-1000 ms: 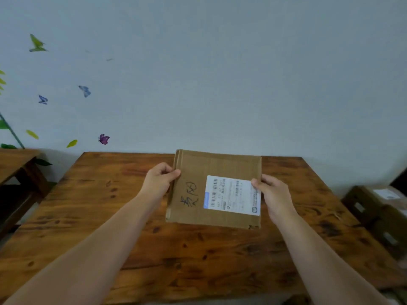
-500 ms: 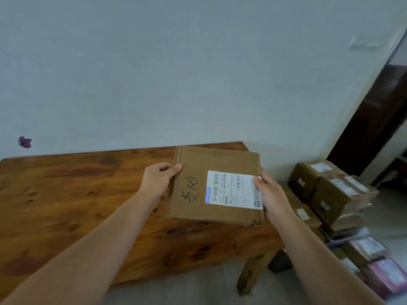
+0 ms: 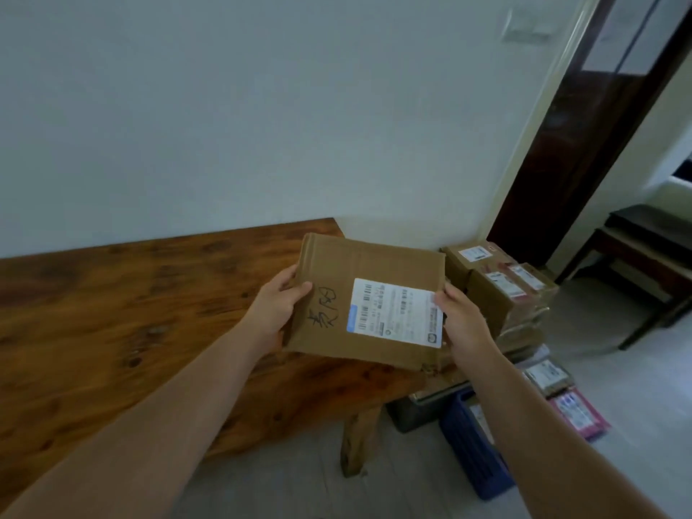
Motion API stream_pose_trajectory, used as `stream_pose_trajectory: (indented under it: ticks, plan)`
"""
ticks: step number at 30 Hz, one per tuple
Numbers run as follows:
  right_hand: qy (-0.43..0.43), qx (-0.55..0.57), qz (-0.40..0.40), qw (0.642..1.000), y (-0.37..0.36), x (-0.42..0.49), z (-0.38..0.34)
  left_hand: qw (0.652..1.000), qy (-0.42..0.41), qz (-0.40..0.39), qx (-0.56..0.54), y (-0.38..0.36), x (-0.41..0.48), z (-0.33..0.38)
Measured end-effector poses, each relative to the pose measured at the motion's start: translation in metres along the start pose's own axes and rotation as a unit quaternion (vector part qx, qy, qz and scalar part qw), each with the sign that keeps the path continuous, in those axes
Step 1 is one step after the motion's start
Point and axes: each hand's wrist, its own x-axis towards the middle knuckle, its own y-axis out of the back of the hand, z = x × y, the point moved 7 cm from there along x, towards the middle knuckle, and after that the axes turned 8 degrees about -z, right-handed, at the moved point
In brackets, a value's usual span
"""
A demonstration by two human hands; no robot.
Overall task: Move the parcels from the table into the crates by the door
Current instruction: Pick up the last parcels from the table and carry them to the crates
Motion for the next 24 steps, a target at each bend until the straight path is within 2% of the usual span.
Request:
stream_pose_trajectory:
  ticks: [6,11,16,24]
  plan:
    - [-0.004,-0.008,0.016,1.0,0.05,0.076,-0.009,0.999,-0.013,-0.03,0.03,-0.056,0.086,0.002]
    - [-0.012,-0.046,-0.011,0.999,0.084,0.139,-0.024,0.997,-0.028,-0.031,0.059,-0.097,0.16,0.014]
    - [-0.033,-0.019,0.035,0.999,0.131,0.204,-0.03,0.996,-0.001,-0.03,0.082,-0.138,0.235,0.019]
    - [-0.058,-0.022,-0.056,0.997,0.174,0.332,0.006,0.994,0.072,-0.016,0.076,-0.203,0.335,-0.022]
